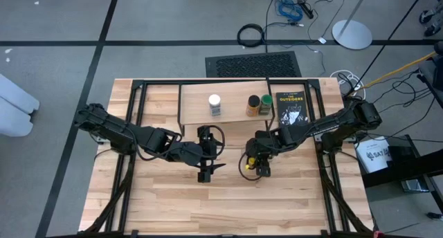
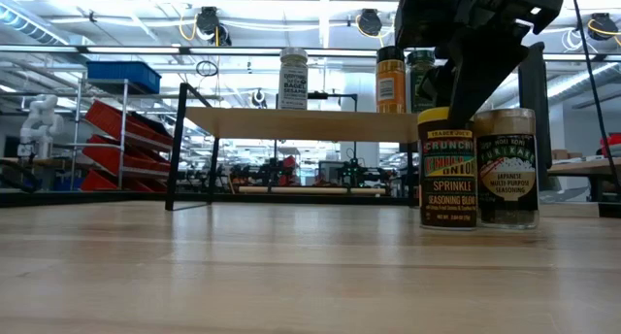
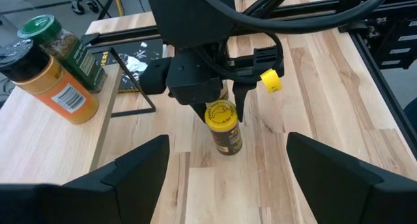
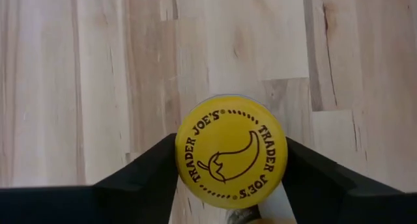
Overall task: Shelf spices
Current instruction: Put the yellow seasoning bottle on the shelf
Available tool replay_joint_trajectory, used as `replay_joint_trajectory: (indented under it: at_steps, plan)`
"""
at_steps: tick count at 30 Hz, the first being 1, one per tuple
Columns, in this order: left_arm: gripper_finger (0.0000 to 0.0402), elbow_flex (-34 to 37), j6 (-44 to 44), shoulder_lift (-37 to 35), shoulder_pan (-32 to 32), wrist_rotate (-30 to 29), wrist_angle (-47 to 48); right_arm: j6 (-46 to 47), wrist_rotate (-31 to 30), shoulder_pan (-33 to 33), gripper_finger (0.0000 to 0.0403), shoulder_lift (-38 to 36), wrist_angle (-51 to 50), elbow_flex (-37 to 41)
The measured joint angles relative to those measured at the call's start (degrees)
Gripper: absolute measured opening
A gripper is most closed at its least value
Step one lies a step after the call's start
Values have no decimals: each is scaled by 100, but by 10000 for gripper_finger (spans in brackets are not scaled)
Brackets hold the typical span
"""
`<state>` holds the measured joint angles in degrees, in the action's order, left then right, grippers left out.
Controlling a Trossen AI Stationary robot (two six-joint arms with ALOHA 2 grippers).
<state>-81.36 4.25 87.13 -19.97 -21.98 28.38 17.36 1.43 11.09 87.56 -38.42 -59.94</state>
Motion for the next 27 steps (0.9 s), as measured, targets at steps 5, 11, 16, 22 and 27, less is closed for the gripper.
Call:
replay_joint_trajectory:
  at_steps: [5,11,16,22,27]
  plan:
    - [320,2,-4,0,9,-19,2,-26,12,-13,226,17,81,0]
    - [320,170,392,-1,21,-543,32,-11,202,-13,222,35,26,-217]
    - [320,800,1463,0,71,-966,28,-42,200,-11,223,34,13,-549]
    - [320,1431,1984,2,19,-445,-886,-388,195,-11,226,30,-21,-1024]
    - [321,1806,1333,2,-79,-308,-1950,-637,194,-11,225,25,53,-1390]
